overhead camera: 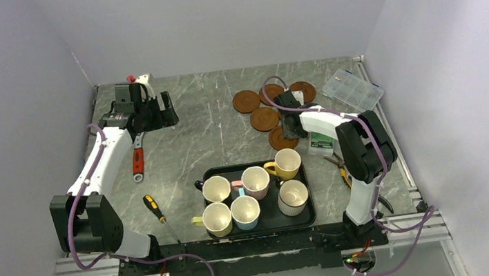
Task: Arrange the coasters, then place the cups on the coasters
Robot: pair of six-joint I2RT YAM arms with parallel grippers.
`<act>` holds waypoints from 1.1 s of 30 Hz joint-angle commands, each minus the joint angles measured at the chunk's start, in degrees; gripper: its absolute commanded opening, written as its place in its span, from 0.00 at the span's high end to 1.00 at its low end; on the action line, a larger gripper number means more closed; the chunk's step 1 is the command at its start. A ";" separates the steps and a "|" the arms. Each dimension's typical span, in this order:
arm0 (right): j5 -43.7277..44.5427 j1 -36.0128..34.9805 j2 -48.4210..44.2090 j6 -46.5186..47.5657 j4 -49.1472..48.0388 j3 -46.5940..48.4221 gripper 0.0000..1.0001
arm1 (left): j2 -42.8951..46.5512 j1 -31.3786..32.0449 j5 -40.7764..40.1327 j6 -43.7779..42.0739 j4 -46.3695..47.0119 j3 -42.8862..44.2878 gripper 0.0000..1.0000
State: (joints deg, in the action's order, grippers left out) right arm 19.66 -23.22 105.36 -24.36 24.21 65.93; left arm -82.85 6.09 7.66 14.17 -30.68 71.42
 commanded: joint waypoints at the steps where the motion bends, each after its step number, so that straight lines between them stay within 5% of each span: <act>1: 2.74 1.06 0.87 0.34 -1.24 -0.73 0.62 | 1.60 0.14 0.16 -1.16 1.85 -0.15 0.10; 24: -2.85 2.74 -0.38 3.13 -5.19 -0.89 0.56 | 1.06 0.16 0.16 -1.25 2.73 -0.91 0.10; 33: -7.49 2.74 -5.63 3.75 -3.82 -0.10 0.33 | 0.86 0.15 -0.28 -1.63 3.08 -1.18 0.09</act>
State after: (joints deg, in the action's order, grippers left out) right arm 15.38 -20.67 105.23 -21.41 21.19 65.43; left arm -82.85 6.09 7.64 13.98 -29.78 70.50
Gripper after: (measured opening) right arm 0.619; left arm 0.903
